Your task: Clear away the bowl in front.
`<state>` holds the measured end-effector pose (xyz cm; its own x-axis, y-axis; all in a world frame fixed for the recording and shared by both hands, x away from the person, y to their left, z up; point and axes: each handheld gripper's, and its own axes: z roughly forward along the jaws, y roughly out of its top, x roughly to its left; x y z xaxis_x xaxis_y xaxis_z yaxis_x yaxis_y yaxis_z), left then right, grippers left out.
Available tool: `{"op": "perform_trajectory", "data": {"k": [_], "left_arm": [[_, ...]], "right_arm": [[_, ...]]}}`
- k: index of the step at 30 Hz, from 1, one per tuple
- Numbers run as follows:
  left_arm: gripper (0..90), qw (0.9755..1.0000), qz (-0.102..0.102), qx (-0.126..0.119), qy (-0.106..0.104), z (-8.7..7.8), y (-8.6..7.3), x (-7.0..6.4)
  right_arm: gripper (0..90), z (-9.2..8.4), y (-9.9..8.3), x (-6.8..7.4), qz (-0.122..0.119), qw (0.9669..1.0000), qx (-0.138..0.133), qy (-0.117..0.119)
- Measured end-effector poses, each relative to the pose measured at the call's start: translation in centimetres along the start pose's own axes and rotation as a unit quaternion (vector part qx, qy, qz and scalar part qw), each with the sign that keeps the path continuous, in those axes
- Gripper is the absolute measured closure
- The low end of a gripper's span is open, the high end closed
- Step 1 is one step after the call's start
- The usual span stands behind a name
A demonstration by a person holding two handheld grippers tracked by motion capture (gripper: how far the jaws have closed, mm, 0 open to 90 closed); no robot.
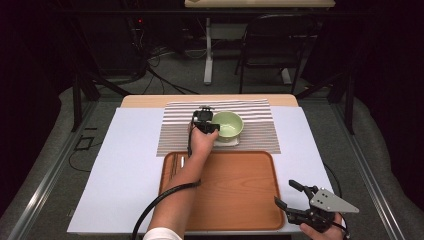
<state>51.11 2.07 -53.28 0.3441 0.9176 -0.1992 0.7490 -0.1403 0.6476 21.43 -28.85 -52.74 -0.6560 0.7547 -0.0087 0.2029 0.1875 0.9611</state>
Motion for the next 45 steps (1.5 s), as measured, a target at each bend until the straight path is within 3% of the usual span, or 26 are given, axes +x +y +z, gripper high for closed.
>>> {"op": "perform_trajectory", "data": {"k": [11,18,29,36,45], "left_arm": [[80.3,0.9995,-0.009,-0.027,0.016,0.0,-0.1,-0.1],[81.9,0.9987,-0.033,-0.037,0.008,-0.1,-0.2,0.1],[82.6,0.9980,-0.055,-0.032,-0.002,-0.4,-0.1,0.3],[82.6,0.9962,-0.078,-0.028,-0.025,-0.8,0.1,0.7],[82.2,0.9966,-0.072,-0.026,-0.030,-1.4,0.4,0.3]], "right_arm": [[26.2,0.0,0.0,0.0,0.000,1.0000,0.000,0.002],[26.2,-0.1,0.0,0.0,0.000,1.0000,-0.002,0.003],[26.3,-0.1,0.0,0.0,-0.001,1.0000,-0.002,0.005],[26.2,-0.1,0.0,0.0,-0.002,1.0000,0.000,0.005],[26.2,0.0,0.0,0.0,0.000,1.0000,0.001,0.005]]}}
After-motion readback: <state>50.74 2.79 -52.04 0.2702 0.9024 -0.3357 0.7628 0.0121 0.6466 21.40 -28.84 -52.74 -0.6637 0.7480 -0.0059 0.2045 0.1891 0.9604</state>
